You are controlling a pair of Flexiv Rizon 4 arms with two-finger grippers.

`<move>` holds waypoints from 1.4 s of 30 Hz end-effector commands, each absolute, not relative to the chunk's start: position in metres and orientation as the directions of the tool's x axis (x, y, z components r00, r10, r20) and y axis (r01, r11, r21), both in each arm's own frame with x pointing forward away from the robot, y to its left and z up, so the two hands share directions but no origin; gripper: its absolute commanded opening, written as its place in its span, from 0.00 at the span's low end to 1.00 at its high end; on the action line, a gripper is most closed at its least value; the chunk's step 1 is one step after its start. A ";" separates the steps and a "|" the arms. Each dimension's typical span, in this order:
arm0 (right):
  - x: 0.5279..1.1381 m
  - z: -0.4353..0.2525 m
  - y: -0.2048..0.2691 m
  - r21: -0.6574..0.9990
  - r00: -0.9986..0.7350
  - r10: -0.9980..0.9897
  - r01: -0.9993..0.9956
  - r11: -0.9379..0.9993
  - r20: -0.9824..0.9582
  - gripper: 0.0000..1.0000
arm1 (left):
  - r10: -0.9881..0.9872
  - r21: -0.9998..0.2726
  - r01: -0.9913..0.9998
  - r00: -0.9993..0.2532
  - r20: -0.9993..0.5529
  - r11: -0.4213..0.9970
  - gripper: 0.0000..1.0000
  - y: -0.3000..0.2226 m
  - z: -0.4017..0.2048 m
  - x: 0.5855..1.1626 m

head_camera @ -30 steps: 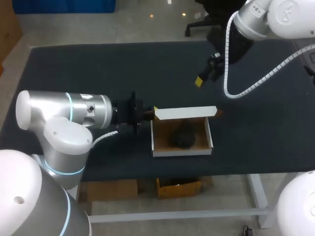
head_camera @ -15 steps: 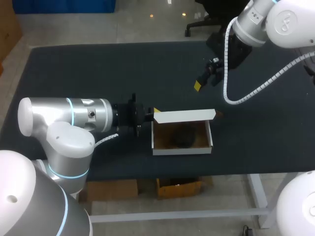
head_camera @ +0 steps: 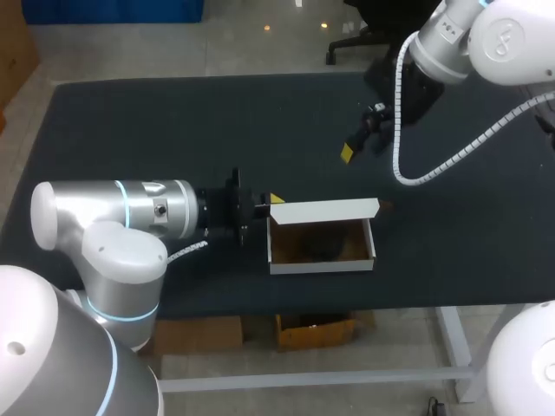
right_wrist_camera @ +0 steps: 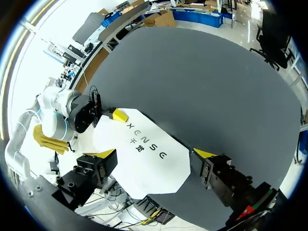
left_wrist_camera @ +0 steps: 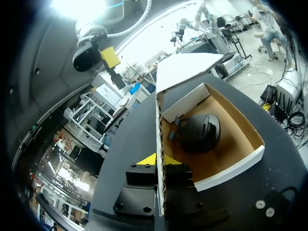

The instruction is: Assemble the packaging by folding the flat box into shape, placing the metal phone stand inside, and closing the box properly

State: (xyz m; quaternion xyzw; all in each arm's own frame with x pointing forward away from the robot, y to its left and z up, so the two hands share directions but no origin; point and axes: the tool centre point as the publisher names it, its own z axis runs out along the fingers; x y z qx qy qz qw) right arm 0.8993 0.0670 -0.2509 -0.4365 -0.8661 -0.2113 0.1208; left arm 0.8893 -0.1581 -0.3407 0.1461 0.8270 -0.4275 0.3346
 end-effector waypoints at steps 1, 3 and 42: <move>0.902 -0.251 0.064 0.128 -0.442 0.766 0.891 0.436 0.466 1.00 | -0.053 -0.604 0.539 -0.719 -0.693 0.587 0.00 -0.157 -0.345 0.887; 0.898 -0.254 0.062 0.076 -0.385 0.787 0.913 0.400 0.482 1.00 | -0.048 -0.595 0.547 -0.712 -0.701 0.589 0.00 -0.158 -0.346 0.887; 0.866 -0.303 0.046 -0.433 0.108 0.852 0.889 0.149 0.513 1.00 | -0.046 -0.574 0.558 -0.692 -0.720 0.599 0.00 -0.160 -0.350 0.885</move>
